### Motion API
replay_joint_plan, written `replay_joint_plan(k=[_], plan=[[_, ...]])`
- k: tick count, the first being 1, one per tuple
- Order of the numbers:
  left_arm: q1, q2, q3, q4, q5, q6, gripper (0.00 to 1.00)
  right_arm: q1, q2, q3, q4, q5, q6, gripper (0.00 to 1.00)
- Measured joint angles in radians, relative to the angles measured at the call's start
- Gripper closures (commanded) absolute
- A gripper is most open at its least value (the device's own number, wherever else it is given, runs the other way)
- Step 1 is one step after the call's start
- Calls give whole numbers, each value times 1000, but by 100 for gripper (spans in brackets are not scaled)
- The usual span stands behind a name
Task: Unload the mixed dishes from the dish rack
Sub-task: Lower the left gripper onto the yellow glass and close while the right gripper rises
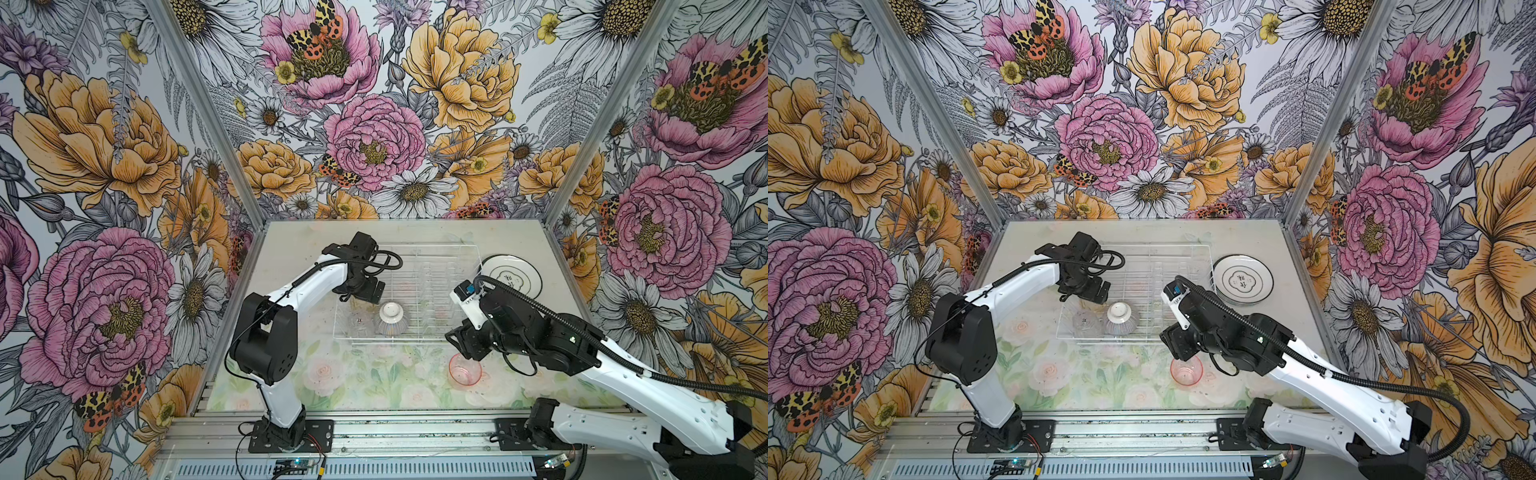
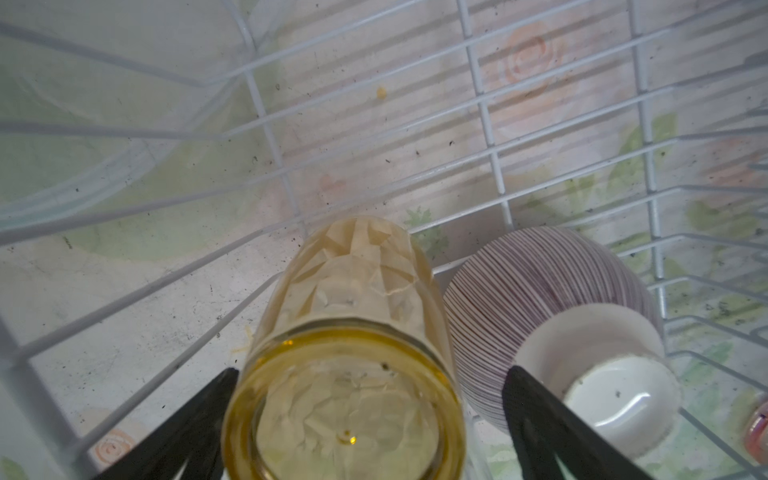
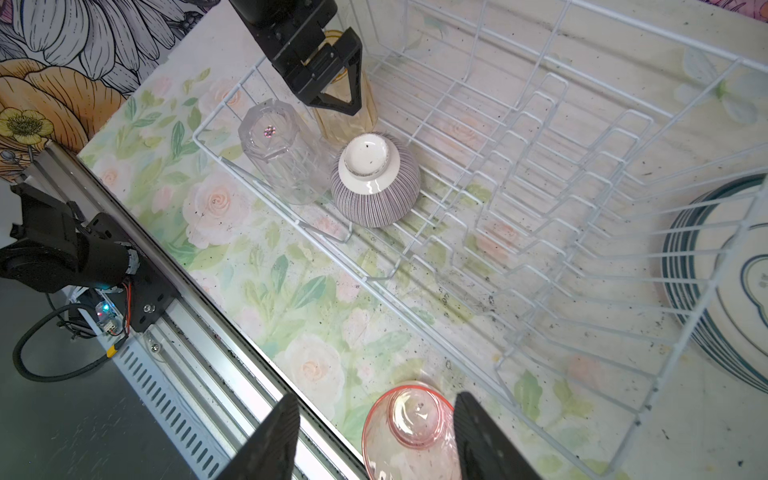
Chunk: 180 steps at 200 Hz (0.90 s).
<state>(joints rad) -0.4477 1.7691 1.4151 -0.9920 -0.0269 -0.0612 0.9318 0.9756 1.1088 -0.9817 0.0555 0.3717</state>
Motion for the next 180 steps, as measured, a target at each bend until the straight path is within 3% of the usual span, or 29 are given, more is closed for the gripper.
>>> replay_joint_plan(k=[55, 103, 135, 180], plan=[[0, 18, 6, -6, -11, 10, 5, -24, 1, -17, 10, -4, -7, 38], [0, 33, 8, -7, -11, 23, 21, -37, 2, -26, 16, -8, -7, 38], [10, 34, 12, -6, -2, 39, 42, -37, 3, -26, 24, -8, -7, 38], [31, 34, 12, -6, 20, 36, 54, -43, 20, -27, 32, -12, -7, 38]])
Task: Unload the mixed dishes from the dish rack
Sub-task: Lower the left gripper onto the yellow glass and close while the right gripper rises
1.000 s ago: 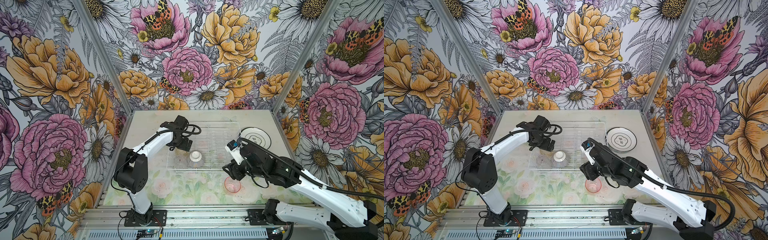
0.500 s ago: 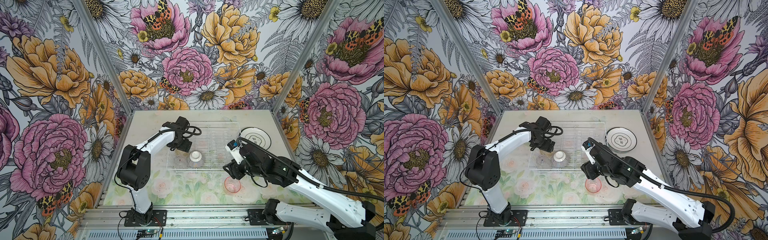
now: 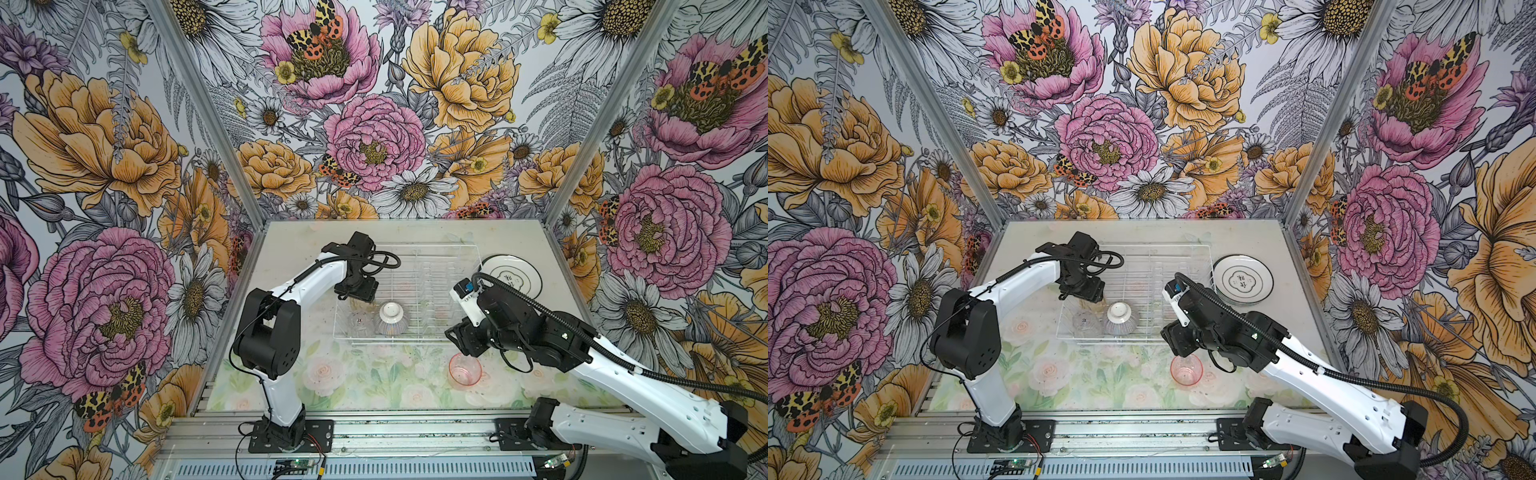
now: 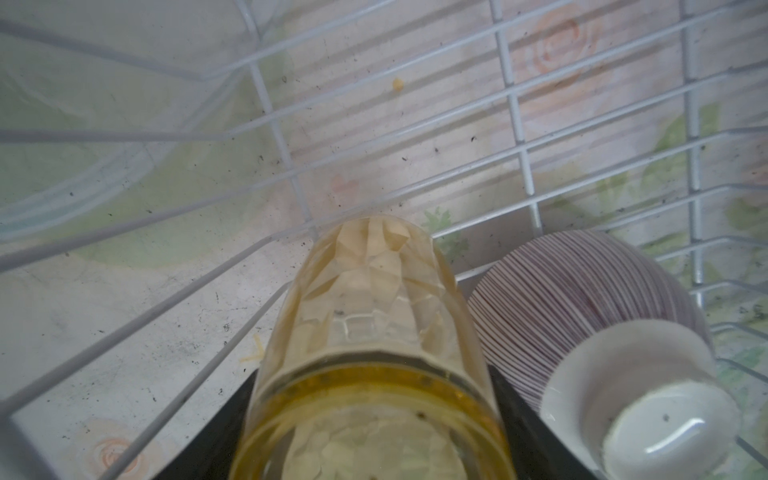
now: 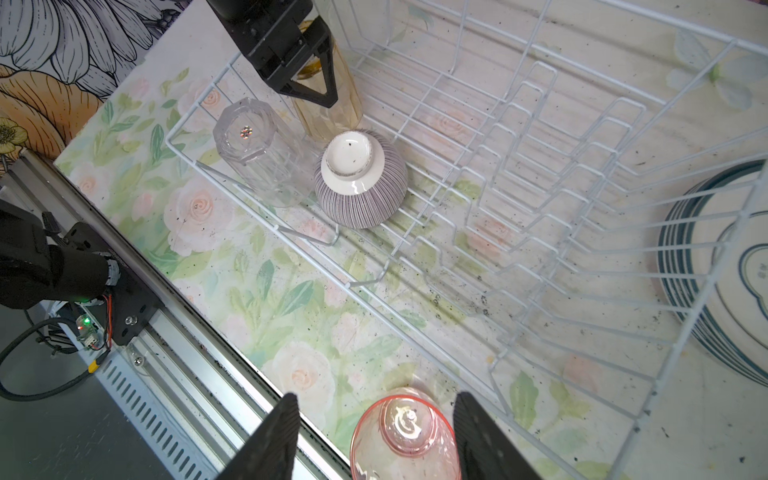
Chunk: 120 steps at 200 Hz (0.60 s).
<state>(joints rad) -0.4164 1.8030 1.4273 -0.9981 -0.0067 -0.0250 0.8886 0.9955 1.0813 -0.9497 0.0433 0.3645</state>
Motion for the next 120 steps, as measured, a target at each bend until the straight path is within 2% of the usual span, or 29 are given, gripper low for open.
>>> replay_joint_plan(k=[71, 120], plan=[[31, -34, 0, 0, 46, 9, 55, -31, 2, -15, 27, -9, 0, 38], [97, -132, 0, 30, 142, 10, 55, -102, 2, -40, 104, -100, 4, 38]])
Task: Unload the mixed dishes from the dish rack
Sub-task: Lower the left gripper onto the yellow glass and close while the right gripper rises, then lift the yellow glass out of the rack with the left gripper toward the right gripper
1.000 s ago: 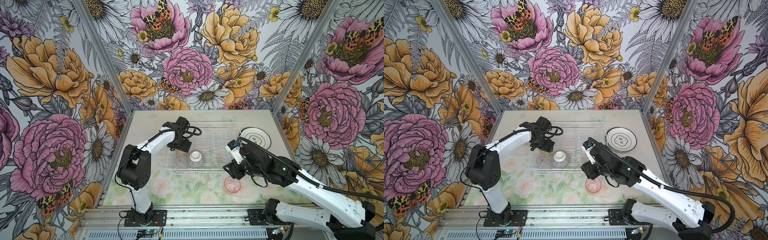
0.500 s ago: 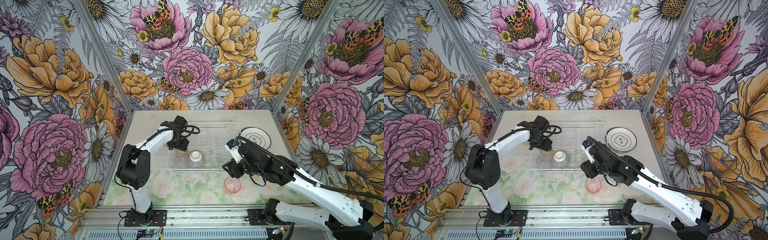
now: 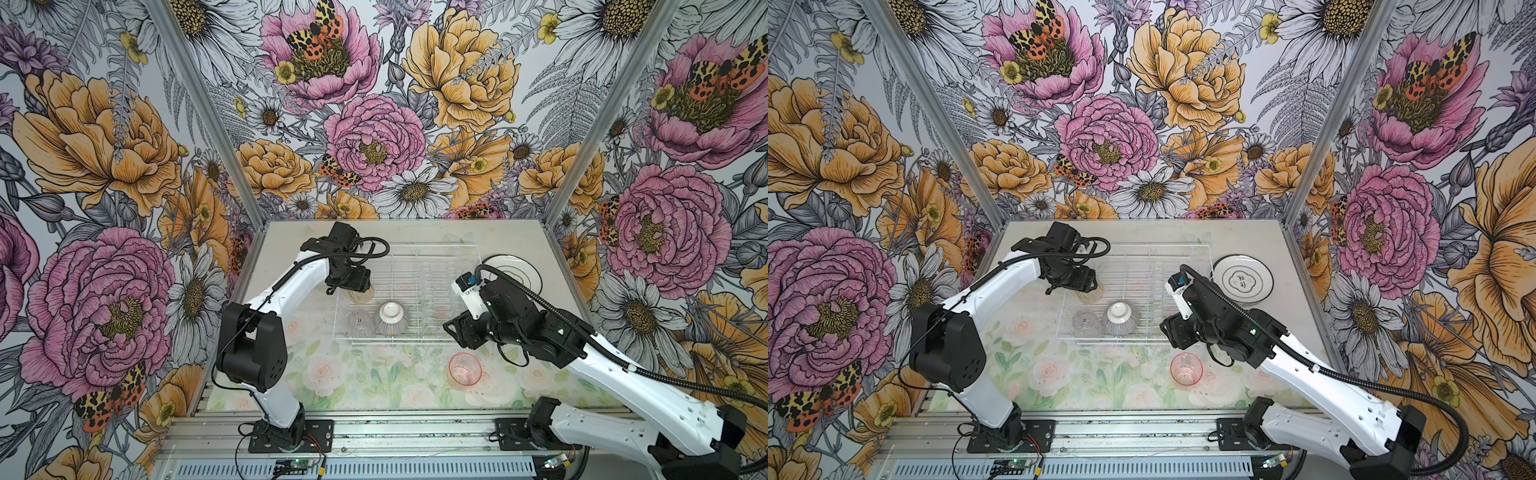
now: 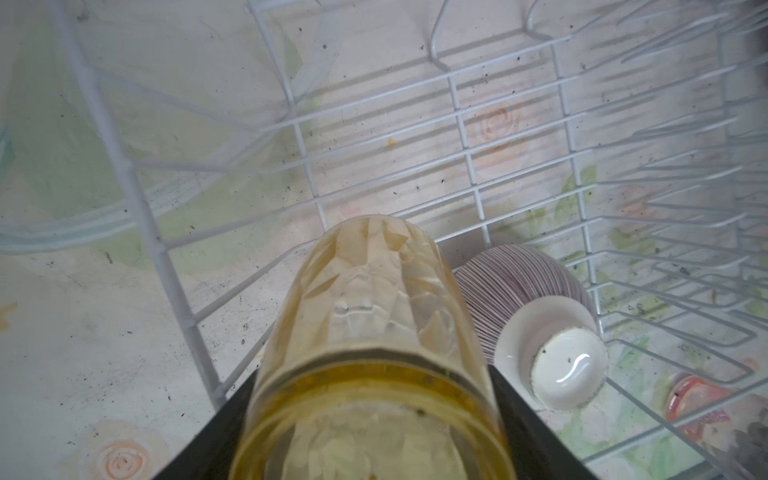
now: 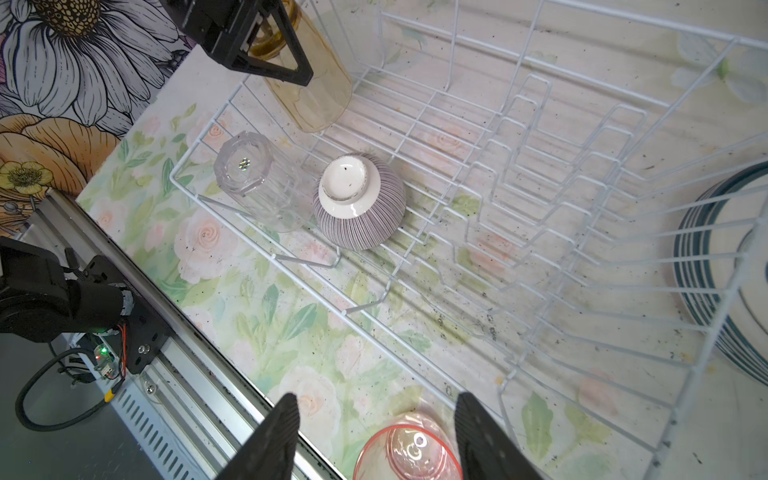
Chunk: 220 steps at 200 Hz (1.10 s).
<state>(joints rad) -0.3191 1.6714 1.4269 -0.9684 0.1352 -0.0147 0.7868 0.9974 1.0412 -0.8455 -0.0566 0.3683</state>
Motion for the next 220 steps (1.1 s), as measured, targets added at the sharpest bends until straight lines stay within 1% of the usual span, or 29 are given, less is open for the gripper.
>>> replay_joint_plan(k=[24, 61, 84, 113, 129, 169, 202, 220], plan=[[40, -41, -4, 32, 88, -1, 55, -55, -1, -28, 63, -87, 8, 38], [95, -110, -16, 98, 270, -17, 55, -118, -5, -80, 185, -243, 38, 39], [101, -143, -29, 167, 391, -52, 55, -137, -8, -109, 278, -327, 62, 39], [100, -172, -80, 305, 561, -136, 55, -147, -4, -144, 410, -408, 99, 40], [97, -175, -110, 387, 639, -190, 55, -154, 3, -158, 489, -439, 117, 43], [71, -177, -160, 570, 772, -312, 55, -193, 24, -201, 674, -488, 166, 44], [45, -182, -206, 725, 854, -415, 55, -243, 60, -241, 823, -526, 209, 45], [26, -182, -214, 779, 880, -454, 55, -264, 85, -242, 881, -537, 223, 46]])
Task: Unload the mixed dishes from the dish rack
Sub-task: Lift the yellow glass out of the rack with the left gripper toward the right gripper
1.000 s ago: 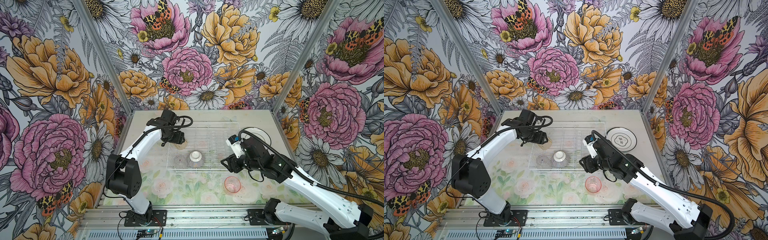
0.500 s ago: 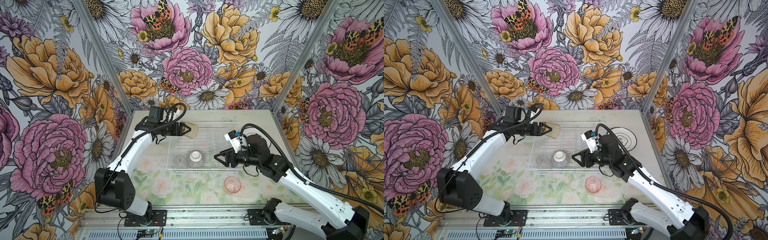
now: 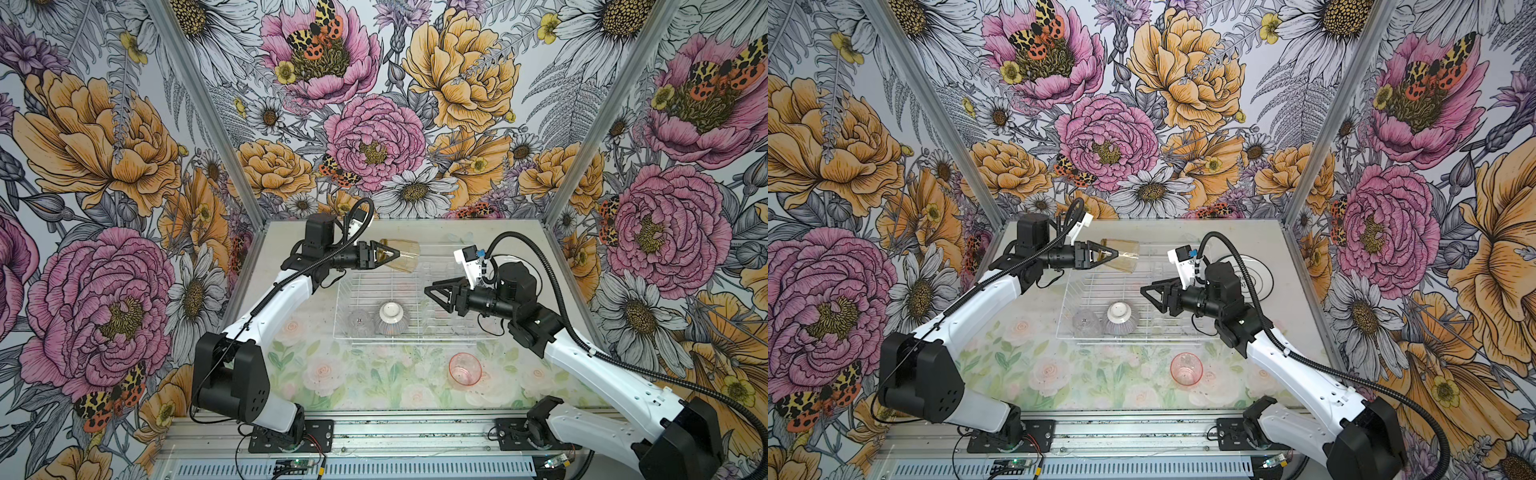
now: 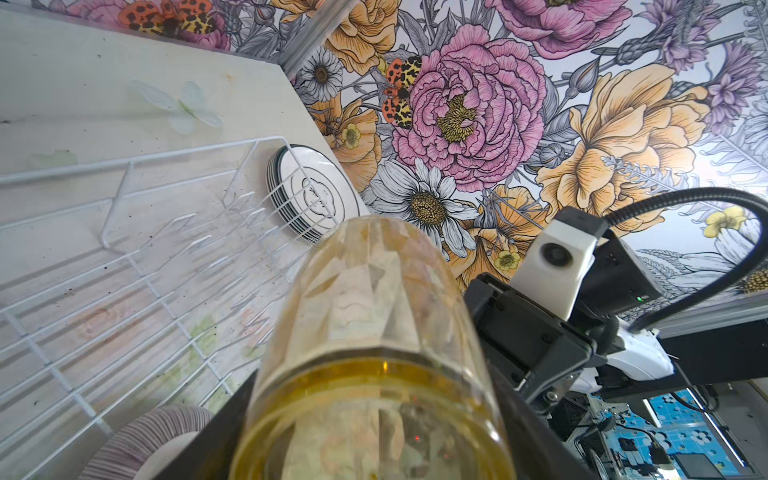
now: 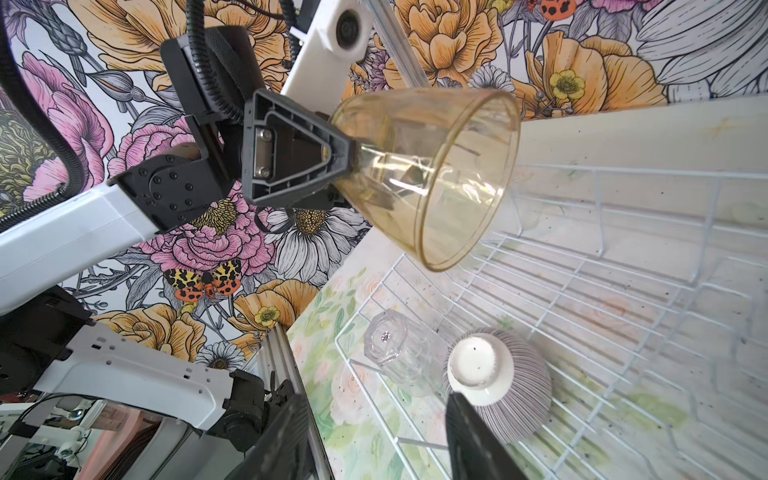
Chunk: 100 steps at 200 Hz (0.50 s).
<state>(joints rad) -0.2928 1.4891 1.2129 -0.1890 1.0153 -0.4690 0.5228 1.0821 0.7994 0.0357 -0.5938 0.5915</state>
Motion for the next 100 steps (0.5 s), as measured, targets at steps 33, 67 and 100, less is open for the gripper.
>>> replay_joint_plan(k=[33, 67, 100], plan=[[-51, 0, -2, 84, 27, -52, 55, -39, 37, 0, 75, -16, 12, 46], [-85, 0, -3, 136, 44, -83, 55, -71, 60, 0, 129, -38, 22, 46], [-88, 3, -7, 162, 53, -102, 55, -78, 60, 5, 160, -53, 22, 47]])
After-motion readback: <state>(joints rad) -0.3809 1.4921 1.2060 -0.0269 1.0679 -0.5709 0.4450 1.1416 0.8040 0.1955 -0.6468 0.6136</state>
